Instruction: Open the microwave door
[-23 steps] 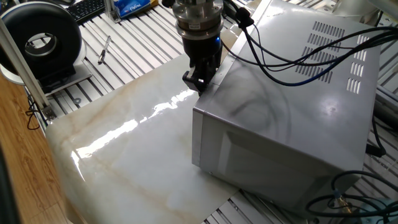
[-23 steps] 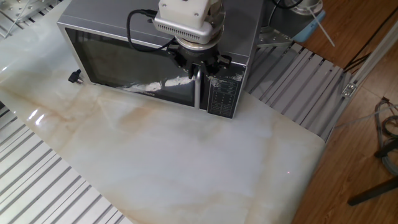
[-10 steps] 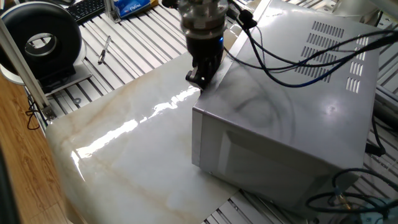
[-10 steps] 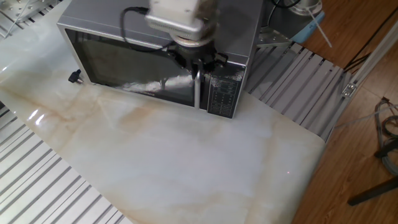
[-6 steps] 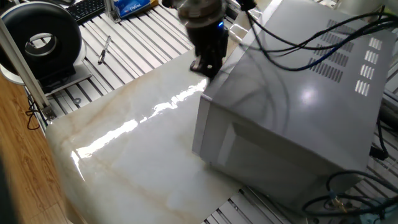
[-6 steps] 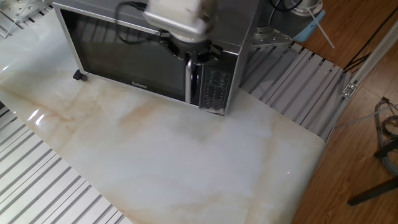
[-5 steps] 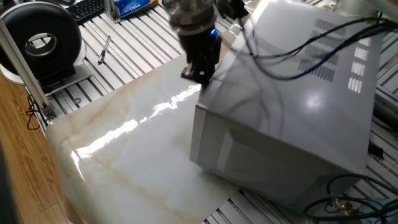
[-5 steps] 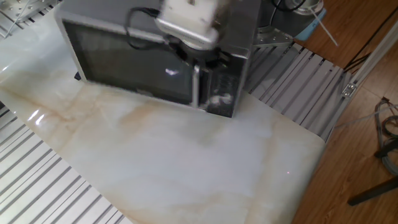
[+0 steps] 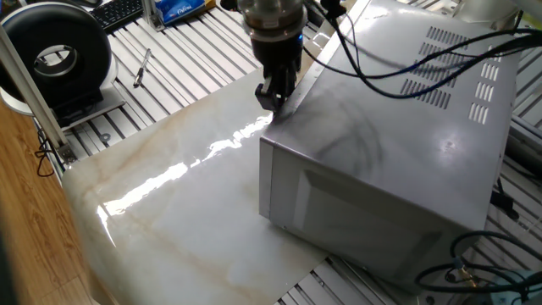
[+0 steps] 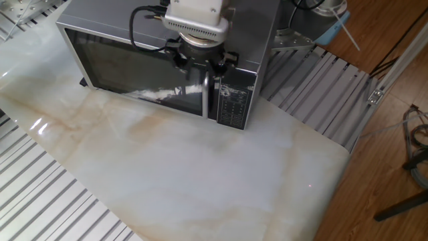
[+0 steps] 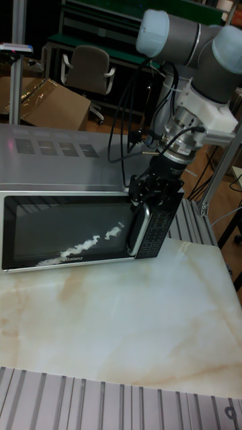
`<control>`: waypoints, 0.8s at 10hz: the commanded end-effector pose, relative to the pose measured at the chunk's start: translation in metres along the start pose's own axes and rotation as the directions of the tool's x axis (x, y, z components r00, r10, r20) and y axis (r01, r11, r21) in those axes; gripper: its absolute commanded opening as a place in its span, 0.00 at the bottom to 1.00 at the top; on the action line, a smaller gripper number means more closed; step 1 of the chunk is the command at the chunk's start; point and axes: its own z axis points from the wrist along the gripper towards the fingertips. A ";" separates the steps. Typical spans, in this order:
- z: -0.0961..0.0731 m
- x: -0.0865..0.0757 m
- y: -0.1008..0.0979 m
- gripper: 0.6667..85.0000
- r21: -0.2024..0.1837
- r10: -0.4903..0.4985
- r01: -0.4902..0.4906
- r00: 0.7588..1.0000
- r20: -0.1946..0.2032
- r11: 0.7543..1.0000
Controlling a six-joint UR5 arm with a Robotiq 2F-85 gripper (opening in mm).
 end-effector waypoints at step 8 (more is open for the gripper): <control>-0.012 -0.012 0.013 0.59 -0.063 0.007 -0.007 1.000 -0.009 0.998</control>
